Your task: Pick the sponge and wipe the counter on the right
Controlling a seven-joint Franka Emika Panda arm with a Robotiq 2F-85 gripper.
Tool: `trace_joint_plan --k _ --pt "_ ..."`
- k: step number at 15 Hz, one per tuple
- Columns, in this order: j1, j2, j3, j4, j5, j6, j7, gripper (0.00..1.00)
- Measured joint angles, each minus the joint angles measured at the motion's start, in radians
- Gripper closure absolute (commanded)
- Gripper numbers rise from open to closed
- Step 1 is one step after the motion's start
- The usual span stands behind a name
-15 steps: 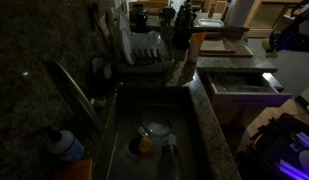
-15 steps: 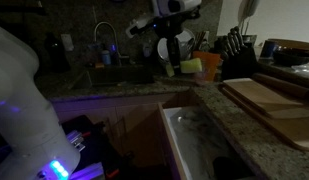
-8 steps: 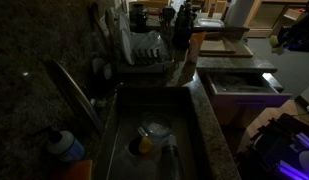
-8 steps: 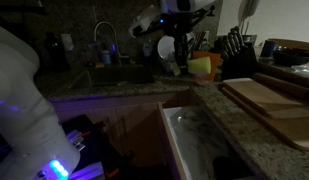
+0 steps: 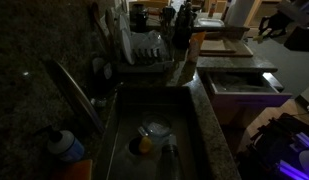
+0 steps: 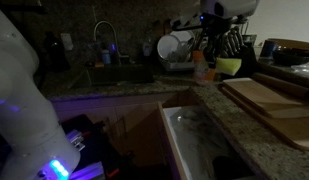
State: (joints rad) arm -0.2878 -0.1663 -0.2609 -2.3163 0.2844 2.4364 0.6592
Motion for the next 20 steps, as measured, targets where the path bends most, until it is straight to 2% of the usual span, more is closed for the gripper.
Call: trace_joint_plan --k 4,5,8,9,12,14,18,19,20 --pt "-0.01 0.222 -0.025 0.101 0.008 0.052 0.163 0.95" --pt "-0.012 0.266 -0.036 0.116 0.013 0.055 0.202 0.8" --pt "-0.012 0.327 -0.046 0.138 0.058 0.035 0.24 0.8" --pt "-0.011 0.329 -0.046 0.142 0.059 0.032 0.246 0.95" --pt "-0.011 0.331 -0.046 0.148 0.069 0.032 0.258 0.95" --pt "-0.018 0.36 -0.047 0.178 0.166 0.049 0.274 0.95" --pt "-0.071 0.509 -0.048 0.311 0.367 0.066 0.291 0.95" --pt "-0.084 0.547 -0.048 0.345 0.391 0.067 0.308 0.8" --pt "-0.092 0.582 -0.053 0.376 0.395 0.063 0.342 0.8"
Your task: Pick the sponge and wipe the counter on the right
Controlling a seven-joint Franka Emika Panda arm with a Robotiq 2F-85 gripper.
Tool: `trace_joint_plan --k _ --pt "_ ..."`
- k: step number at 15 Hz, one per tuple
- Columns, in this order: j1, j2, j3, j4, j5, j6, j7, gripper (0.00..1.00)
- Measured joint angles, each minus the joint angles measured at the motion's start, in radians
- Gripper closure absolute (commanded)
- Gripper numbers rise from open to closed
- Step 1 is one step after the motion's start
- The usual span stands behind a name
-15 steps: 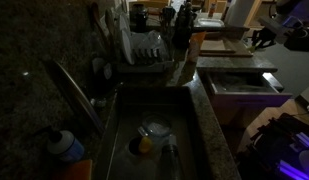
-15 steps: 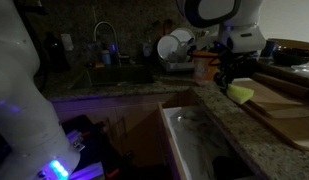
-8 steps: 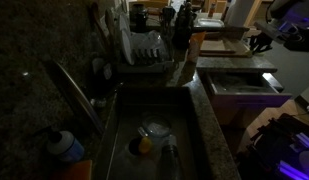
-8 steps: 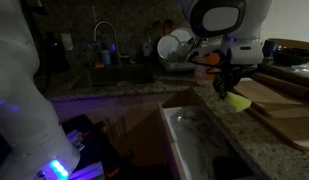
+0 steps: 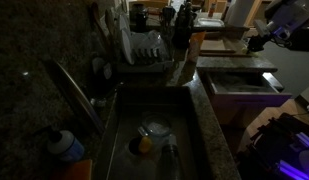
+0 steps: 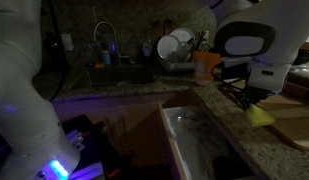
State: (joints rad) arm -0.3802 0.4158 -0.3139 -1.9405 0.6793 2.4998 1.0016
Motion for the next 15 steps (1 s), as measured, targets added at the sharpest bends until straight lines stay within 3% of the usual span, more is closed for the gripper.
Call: trace_joint_plan --k 1,2,5,11,15 --pt "-0.003 0.029 -0.007 0.026 0.0 -0.002 0.028 0.8" --pt "-0.004 0.051 -0.012 0.045 0.0 -0.003 0.043 0.95" --pt "-0.006 0.066 -0.009 0.059 -0.001 -0.015 0.042 0.95" --pt "-0.104 0.094 0.019 0.143 0.02 -0.376 -0.136 0.95" --pt "-0.146 0.144 0.004 0.201 0.016 -0.47 -0.263 0.95"
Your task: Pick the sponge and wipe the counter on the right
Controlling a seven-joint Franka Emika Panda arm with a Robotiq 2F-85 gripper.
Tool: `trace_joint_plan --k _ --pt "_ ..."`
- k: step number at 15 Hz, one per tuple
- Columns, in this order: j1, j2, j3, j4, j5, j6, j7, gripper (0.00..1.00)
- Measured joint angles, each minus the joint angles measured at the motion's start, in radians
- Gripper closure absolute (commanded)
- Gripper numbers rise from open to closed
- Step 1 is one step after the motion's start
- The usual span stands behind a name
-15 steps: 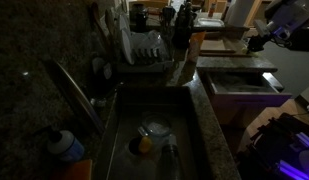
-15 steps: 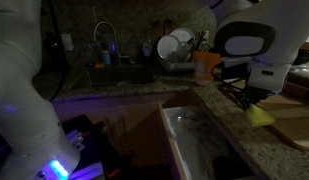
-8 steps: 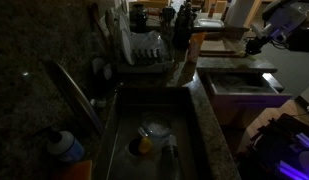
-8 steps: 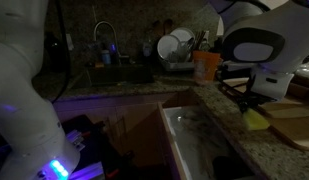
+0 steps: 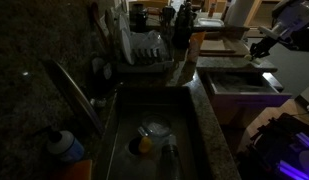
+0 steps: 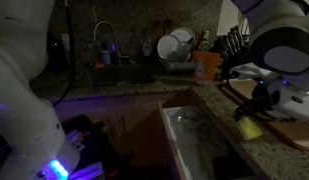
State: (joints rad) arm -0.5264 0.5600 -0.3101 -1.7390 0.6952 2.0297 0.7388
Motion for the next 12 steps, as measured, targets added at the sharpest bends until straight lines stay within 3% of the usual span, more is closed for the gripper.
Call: trace_joint_plan --k 3,9,12 --pt "-0.003 0.039 -0.028 0.027 -0.016 0.03 -0.042 0.95" --pt "-0.007 0.099 -0.085 0.05 -0.021 0.212 -0.036 0.95" --pt "-0.012 0.11 -0.091 0.066 -0.029 0.185 -0.004 0.95"
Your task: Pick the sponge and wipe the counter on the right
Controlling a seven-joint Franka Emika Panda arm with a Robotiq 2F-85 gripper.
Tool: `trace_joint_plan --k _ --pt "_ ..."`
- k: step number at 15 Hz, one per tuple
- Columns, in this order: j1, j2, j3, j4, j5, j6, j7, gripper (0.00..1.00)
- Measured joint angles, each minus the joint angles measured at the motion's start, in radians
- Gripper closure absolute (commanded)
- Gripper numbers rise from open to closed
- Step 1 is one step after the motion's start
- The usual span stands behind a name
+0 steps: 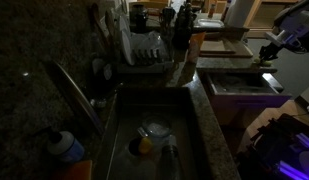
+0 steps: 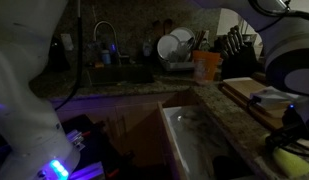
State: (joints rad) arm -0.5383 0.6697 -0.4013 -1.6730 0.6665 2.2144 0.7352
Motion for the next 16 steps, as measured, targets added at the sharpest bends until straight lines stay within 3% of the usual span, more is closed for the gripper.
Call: trace_joint_plan --k 3,6,12,16 --pt "0.028 -0.005 0.022 0.007 -0.067 -0.061 0.013 0.95" --pt "0.116 -0.018 0.034 -0.003 -0.194 -0.058 0.021 0.95" --pt "0.286 -0.066 0.031 -0.097 -0.503 0.082 0.04 0.95" --pt "0.346 -0.139 0.096 -0.203 -0.526 0.149 -0.024 0.95"
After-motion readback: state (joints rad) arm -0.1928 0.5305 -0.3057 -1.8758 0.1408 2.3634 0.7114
